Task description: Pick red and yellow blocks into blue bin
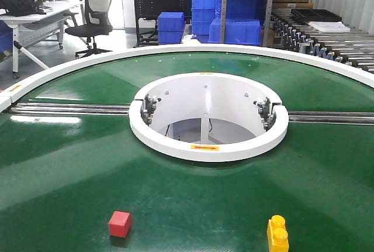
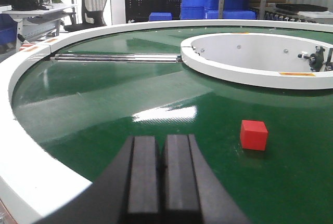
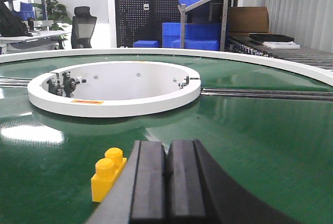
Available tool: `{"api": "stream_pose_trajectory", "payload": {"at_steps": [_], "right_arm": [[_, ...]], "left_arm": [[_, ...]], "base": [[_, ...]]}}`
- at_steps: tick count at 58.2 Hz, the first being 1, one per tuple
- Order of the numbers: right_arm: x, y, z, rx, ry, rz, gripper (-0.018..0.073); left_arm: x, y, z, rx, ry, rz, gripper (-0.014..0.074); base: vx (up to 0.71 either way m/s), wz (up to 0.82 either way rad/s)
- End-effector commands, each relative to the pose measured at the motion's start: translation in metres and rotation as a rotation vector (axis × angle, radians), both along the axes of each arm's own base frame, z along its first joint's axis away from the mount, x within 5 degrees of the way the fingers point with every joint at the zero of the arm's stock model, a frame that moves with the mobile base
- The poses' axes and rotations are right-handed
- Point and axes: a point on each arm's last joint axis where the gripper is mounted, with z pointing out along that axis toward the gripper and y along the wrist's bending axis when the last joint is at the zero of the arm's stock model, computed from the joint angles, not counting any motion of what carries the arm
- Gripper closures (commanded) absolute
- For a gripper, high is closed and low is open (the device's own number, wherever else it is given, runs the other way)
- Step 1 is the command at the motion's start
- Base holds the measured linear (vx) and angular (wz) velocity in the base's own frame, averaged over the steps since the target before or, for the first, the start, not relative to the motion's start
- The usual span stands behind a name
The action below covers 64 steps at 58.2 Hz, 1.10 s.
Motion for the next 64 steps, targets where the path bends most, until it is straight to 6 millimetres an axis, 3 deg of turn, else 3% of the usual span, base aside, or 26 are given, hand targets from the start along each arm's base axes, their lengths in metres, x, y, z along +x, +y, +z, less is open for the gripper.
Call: {"api": "stream_pose_trajectory", "payload": {"at_steps": [1, 29, 37, 44, 53, 64], "right_arm": [[-0.001, -0.001, 0.006, -0.003, -0.086, -0.007, 0.0569], [-0.001, -0.001, 0.006, -0.003, -0.089, -0.008, 0.0569], [-0.004, -0.001, 0.018, 0.0, -0.205, -0.015, 0.0569], [-0.01, -0.001, 0.047, -0.003, -0.27, -0.012, 0.0569], [-0.03, 0.0, 0.106, -0.064, -0.296, -0.015, 0.0569], [-0.037, -0.002, 0.163, -0.113, -0.121, -0.03, 0.0569]], "left_arm": [[-0.002, 0.0, 0.014, -0.017, -0.121, 0.0, 0.0603], [-0.002, 0.0, 0.014, -0.017, -0.121, 0.0, 0.0603], [-0.004, 0.0, 0.024, -0.028, -0.217, -0.001, 0.0603], [-0.01, 0.001, 0.05, -0.064, -0.326, -0.002, 0.0603], [-0.028, 0.001, 0.099, -0.065, -0.475, -0.007, 0.0603], [-0.051, 0.001, 0.157, -0.06, -0.527, -0.013, 0.0603]], "base": [[0.0, 0.0], [0.0, 0.0], [0.0, 0.0], [0.0, 0.0], [0.0, 0.0], [0.0, 0.0]]}}
